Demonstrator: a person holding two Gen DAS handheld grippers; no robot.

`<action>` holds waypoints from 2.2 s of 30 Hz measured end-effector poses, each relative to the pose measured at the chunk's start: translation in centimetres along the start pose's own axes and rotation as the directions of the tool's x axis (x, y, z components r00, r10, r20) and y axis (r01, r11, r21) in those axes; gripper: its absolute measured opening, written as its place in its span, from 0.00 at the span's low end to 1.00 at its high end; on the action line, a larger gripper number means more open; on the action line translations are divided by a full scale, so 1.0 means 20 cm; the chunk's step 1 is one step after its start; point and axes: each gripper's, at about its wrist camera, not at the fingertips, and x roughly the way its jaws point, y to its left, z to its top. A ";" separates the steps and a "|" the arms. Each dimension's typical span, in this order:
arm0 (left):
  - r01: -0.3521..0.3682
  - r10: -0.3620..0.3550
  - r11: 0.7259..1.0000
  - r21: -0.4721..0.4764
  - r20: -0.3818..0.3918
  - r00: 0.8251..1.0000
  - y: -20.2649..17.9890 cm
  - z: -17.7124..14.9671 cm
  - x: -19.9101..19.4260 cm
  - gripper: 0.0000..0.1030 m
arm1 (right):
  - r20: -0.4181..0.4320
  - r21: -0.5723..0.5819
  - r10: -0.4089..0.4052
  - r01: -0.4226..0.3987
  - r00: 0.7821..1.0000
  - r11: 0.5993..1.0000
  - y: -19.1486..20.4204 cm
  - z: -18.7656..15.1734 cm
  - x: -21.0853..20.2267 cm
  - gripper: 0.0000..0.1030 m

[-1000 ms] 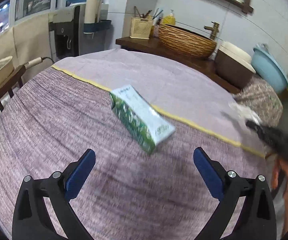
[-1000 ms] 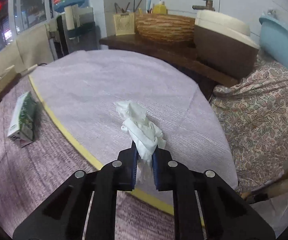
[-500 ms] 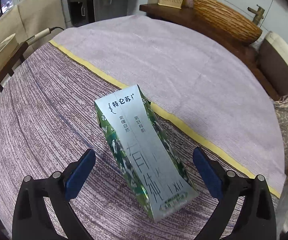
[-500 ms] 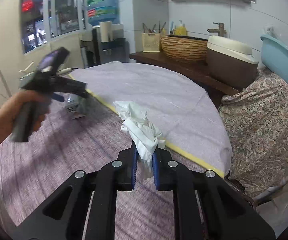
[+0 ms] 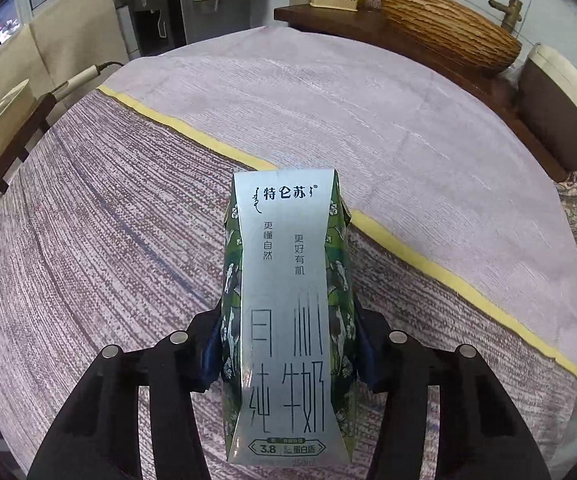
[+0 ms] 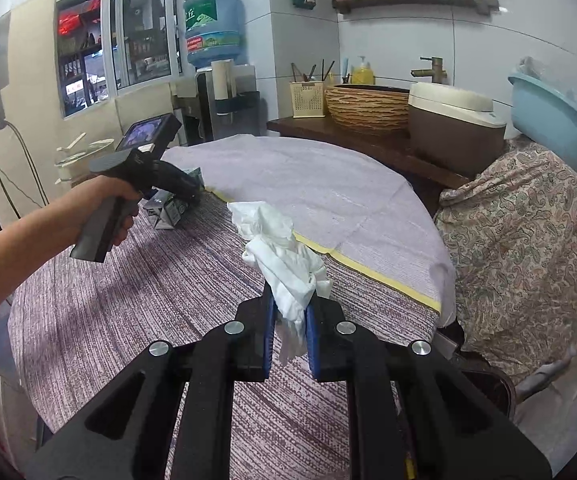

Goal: Collect trash
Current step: 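Carry the tissue and milk carton into the black bin and open both tools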

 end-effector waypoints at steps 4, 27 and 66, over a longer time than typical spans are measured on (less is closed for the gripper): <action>0.067 -0.069 0.997 0.021 0.072 0.995 0.01 -0.12 -0.14 0.50 | 0.013 0.031 -0.001 0.000 1.000 1.000 -0.02 -0.04 -0.03 0.13; 0.483 -0.632 0.716 0.504 0.173 0.756 -0.85 -1.18 -0.93 0.50 | -0.082 0.418 -0.334 0.336 0.939 0.844 -0.60 -0.74 -0.45 0.13; 0.463 -0.424 0.575 0.675 -0.238 0.874 -1.85 -1.43 0.04 0.79 | -0.300 0.422 -0.496 0.580 0.815 0.697 -0.82 -1.32 -0.54 0.57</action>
